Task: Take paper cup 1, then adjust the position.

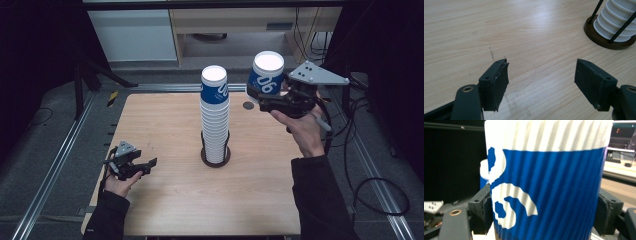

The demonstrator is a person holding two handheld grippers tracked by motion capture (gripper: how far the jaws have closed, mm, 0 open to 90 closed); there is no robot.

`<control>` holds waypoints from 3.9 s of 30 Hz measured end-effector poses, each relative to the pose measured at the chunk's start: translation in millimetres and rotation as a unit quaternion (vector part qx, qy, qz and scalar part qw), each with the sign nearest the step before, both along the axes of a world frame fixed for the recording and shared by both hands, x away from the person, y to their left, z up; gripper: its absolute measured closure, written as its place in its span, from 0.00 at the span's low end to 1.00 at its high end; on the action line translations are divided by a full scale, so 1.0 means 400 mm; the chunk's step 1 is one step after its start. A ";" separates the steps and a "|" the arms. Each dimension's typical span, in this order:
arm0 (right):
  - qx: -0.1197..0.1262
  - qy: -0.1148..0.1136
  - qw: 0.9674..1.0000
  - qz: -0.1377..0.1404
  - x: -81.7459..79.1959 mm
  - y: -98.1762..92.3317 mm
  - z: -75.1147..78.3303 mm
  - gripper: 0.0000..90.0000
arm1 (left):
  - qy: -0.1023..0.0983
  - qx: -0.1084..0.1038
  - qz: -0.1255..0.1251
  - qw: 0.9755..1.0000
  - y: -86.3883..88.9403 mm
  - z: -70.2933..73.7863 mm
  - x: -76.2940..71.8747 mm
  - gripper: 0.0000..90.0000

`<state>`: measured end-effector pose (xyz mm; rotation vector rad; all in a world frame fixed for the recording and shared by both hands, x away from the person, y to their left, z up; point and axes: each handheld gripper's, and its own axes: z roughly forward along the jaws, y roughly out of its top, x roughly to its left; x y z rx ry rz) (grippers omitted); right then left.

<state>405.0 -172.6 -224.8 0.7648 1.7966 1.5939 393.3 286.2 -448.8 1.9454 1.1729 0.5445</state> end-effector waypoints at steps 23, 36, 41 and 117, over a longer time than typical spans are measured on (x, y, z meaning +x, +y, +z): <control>-0.063 0.064 0.996 0.009 -0.032 -0.068 -0.195 0.23 | -0.010 0.002 -0.021 1.000 -0.014 0.018 -0.011 0.29; -0.095 0.090 0.990 0.049 -0.053 -0.046 -0.287 0.23 | -0.012 0.003 -0.036 0.999 -0.026 0.023 -0.016 0.29; -0.108 0.107 0.986 0.069 -0.055 -0.029 -0.327 0.23 | -0.011 0.004 -0.043 0.999 -0.033 0.025 -0.018 0.29; -0.330 0.169 0.883 0.288 -0.057 0.252 -0.476 0.23 | 0.020 -0.027 -0.326 0.945 -0.240 0.107 -0.087 0.22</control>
